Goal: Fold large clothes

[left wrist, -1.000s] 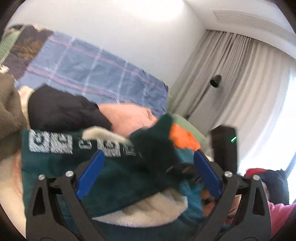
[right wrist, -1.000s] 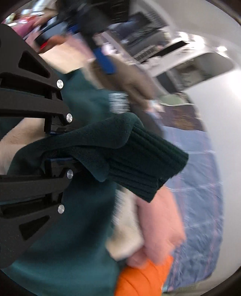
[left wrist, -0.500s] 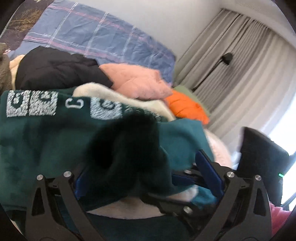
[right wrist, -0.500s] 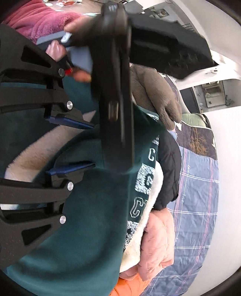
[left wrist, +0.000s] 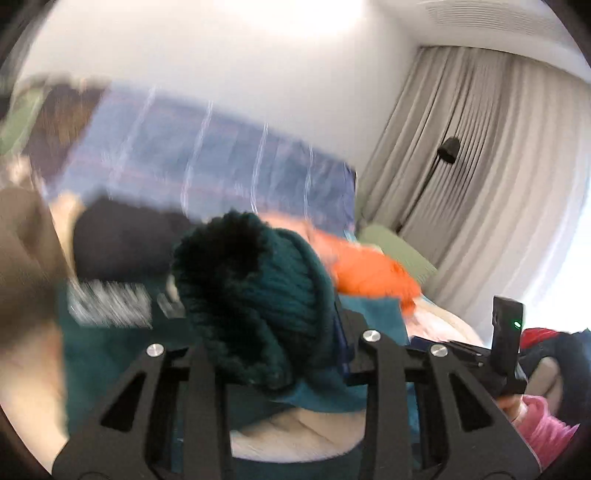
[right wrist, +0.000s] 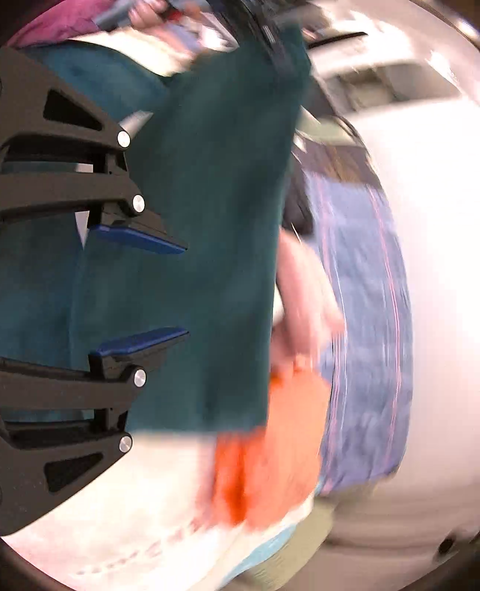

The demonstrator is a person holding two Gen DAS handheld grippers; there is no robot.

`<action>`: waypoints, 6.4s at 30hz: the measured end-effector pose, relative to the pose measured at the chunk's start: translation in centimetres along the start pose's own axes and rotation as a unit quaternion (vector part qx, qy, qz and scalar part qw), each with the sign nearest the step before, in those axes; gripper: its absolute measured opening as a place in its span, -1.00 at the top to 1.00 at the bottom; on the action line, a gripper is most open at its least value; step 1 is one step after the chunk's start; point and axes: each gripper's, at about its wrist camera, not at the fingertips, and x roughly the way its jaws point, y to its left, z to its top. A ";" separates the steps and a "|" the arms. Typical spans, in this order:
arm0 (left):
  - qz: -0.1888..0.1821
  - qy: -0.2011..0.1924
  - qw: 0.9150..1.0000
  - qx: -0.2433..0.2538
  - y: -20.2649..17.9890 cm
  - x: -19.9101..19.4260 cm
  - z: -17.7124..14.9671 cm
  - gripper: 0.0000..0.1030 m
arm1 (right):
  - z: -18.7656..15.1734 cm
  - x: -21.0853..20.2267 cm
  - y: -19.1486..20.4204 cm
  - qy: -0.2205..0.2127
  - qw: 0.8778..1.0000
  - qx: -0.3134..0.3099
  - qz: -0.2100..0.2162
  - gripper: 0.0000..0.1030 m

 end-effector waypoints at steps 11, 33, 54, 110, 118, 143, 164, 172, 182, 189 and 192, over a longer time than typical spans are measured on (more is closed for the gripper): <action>0.216 0.138 0.966 0.044 8.8 1.1 -7.4 -0.56 | -2.4 3.1 -4.2 0.061 0.995 0.030 -0.075 -0.25; 0.234 0.192 0.950 0.073 7.1 11.2 -8.2 -0.58 | 0.7 13.7 -3.4 0.058 0.996 0.009 -0.073 -0.02; 0.265 0.165 0.944 0.108 3.7 -0.6 -7.4 -0.77 | -2.4 1.3 -4.8 0.063 0.997 -0.013 -0.039 -0.54; 0.077 0.080 0.993 -0.036 -2.4 -18.7 -14.9 0.65 | -14.2 -17.3 -10.4 0.007 0.957 0.200 0.211 0.66; 0.048 0.009 0.999 0.010 -8.2 -24.7 -10.7 0.63 | -11.8 -26.8 -10.2 -0.094 0.952 0.169 0.237 0.67; 0.096 0.032 0.992 -0.074 -1.5 -16.1 -7.3 0.57 | -5.0 -13.0 -10.5 -0.075 0.967 0.175 0.170 0.63; 0.139 0.060 0.985 -0.084 0.5 -14.0 -13.1 -0.52 | -10.5 -12.3 -8.5 -0.004 0.975 0.137 0.177 -0.27; 0.117 0.085 0.985 -0.095 -1.4 -17.6 -15.6 -0.56 | -13.9 -15.2 -8.4 0.009 0.976 0.137 0.170 0.06; 0.074 0.150 0.979 -0.117 -2.6 -20.2 -21.0 -0.60 | -18.6 -16.5 -8.5 0.046 0.974 0.145 0.168 0.31; 0.080 0.175 0.979 -0.068 -4.1 -17.7 -23.2 0.15 | -20.9 -15.3 -6.8 0.080 0.968 0.145 0.191 -0.08; 0.075 0.176 0.979 -0.076 -3.8 -17.1 -22.7 0.75 | -22.1 -14.4 -6.2 0.099 0.961 0.156 0.204 0.08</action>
